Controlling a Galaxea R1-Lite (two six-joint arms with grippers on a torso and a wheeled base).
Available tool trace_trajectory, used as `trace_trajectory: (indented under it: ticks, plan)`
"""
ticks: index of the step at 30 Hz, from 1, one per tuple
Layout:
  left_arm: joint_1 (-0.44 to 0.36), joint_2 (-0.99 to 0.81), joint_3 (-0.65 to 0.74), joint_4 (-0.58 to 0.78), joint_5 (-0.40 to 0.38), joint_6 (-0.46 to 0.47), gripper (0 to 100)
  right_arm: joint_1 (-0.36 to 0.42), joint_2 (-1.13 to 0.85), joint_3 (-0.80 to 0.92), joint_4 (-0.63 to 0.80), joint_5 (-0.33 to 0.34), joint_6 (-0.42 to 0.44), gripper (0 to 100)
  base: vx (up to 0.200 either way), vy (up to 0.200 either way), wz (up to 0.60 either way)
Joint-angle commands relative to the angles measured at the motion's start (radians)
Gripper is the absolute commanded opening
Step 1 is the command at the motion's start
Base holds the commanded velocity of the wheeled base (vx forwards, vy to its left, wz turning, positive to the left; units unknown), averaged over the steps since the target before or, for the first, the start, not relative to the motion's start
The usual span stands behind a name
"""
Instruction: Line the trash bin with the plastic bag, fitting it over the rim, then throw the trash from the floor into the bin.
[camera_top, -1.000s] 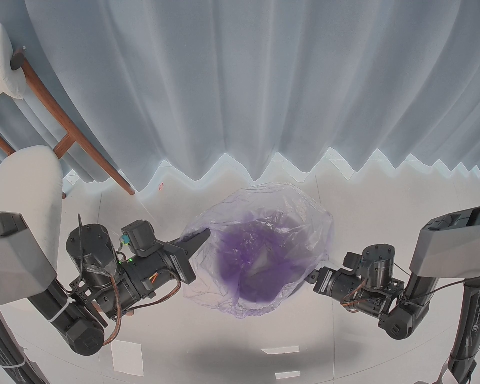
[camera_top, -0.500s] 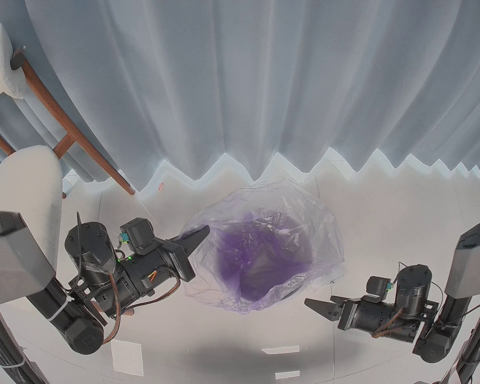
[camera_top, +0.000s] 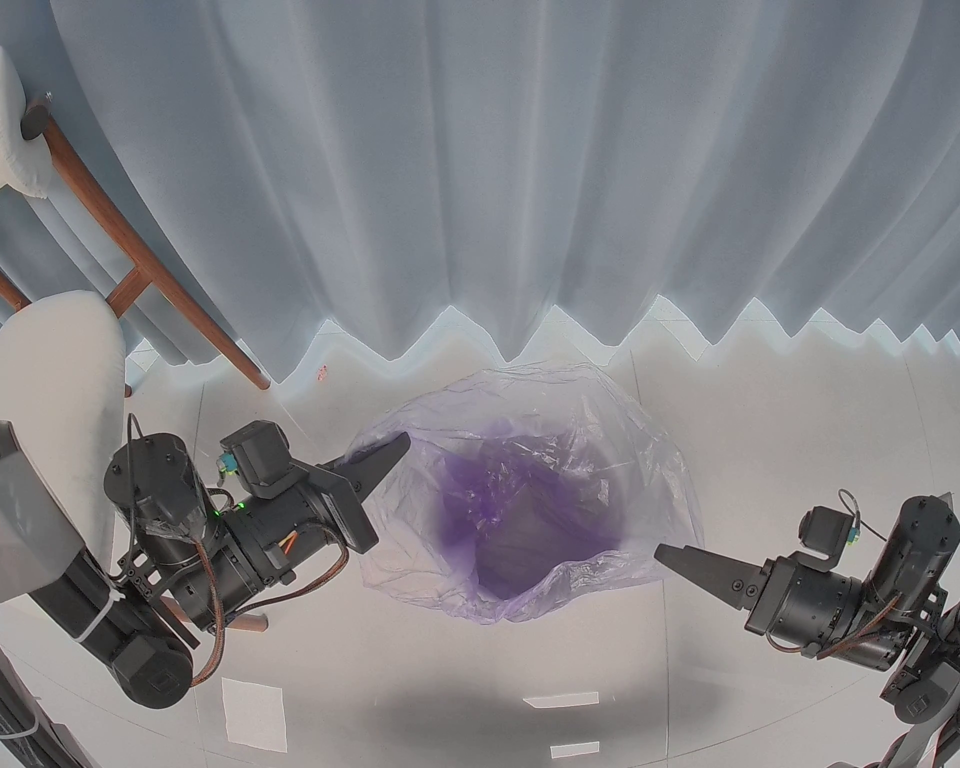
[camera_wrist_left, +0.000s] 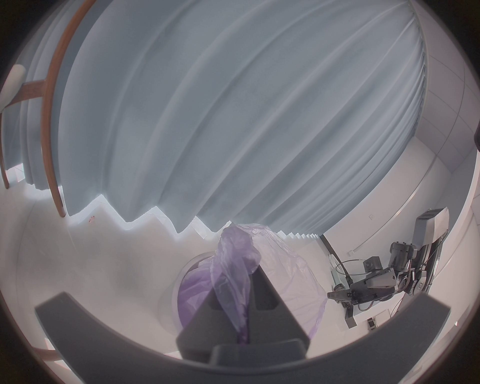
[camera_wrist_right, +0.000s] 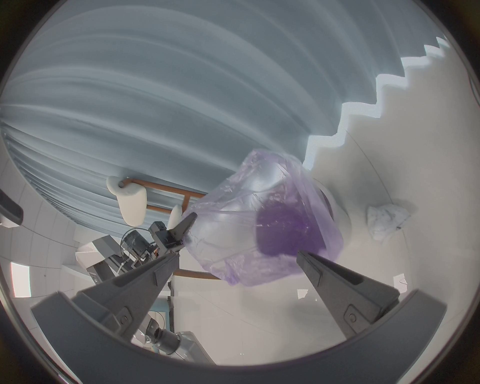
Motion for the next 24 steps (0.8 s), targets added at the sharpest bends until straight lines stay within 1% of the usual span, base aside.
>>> trace_trajectory:
  ticks: [1, 5, 7, 8, 10, 11, 12, 13, 14, 15, 16, 19, 21, 22, 24]
  plan:
    - [0.0, -0.05, 0.003, 0.001, 0.0, 0.0, 0, -0.004, -0.009, -0.059, 0.038, 0.001, 0.004, 100, 0.0, 0.0, 0.0]
    - [0.0, -0.06, 0.005, 0.001, 0.002, 0.0, 0, -0.012, -0.037, -0.114, 0.113, 0.002, 0.029, 100, 0.0, 0.0, 0.0]
    - [0.005, -0.057, 0.003, 0.001, 0.002, -0.002, 0, -0.012, -0.077, -0.148, 0.185, 0.004, 0.121, 100, 0.0, 0.0, 0.0]
    - [0.005, -0.057, 0.003, 0.001, 0.002, -0.002, 0, -0.012, -0.077, -0.148, 0.185, 0.004, 0.121, 100, 0.0, 0.0, 0.0]
    - [0.005, -0.055, 0.008, 0.001, 0.002, -0.002, 0, -0.009, -0.118, -0.165, 0.265, 0.004, 0.135, 100, 0.0, 0.0, 0.0]
    - [0.005, -0.055, 0.008, 0.001, 0.002, -0.002, 0, -0.009, -0.118, -0.165, 0.265, 0.004, 0.135, 100, 0.0, 0.0, 0.0]
    - [0.005, -0.055, 0.013, 0.001, 0.002, 0.0, 0, -0.012, -0.154, -0.183, 0.334, 0.004, 0.136, 100, 0.0, 0.0, 0.0]
    - [0.005, -0.055, 0.013, 0.001, 0.002, 0.0, 0, -0.012, -0.154, -0.183, 0.334, 0.004, 0.136, 100, 0.0, 0.0, 0.0]
    - [0.0, -0.054, 0.016, 0.001, 0.002, 0.0, 0, -0.01, -0.184, -0.211, 0.417, 0.005, 0.139, 100, 0.0, 0.0, 0.0]
    - [0.0, -0.054, 0.016, 0.001, 0.002, 0.0, 0, -0.009, -0.19, -0.217, 0.437, 0.005, 0.139, 100, 0.0, 0.0, 0.0]
    - [0.0, -0.054, 0.016, 0.001, 0.002, 0.0, 0, -0.001, -0.21, -0.235, 0.499, 0.005, 0.139, 100, 0.0, 0.0, 0.0]
    - [0.005, -0.057, 0.014, 0.001, 0.002, 0.0, 0, 0.005, -0.243, -0.284, 0.619, 0.005, 0.141, 100, 0.0, 0.0, 0.0]
    - [0.002, -0.057, 0.014, 0.001, 0.002, 0.0, 0, 0.003, -0.247, -0.306, 0.662, 0.005, 0.141, 100, 0.0, 0.0, 0.0]
    - [0.002, -0.057, 0.014, 0.001, 0.002, 0.0, 0, 0.003, -0.247, -0.306, 0.662, 0.005, 0.141, 100, 0.0, 0.0, 0.0]
    - [-0.005, -0.057, 0.017, 0.001, 0.002, 0.0, 0, 0.003, -0.238, -0.326, 0.674, 0.005, 0.167, 100, 0.0, 0.0, 0.0]
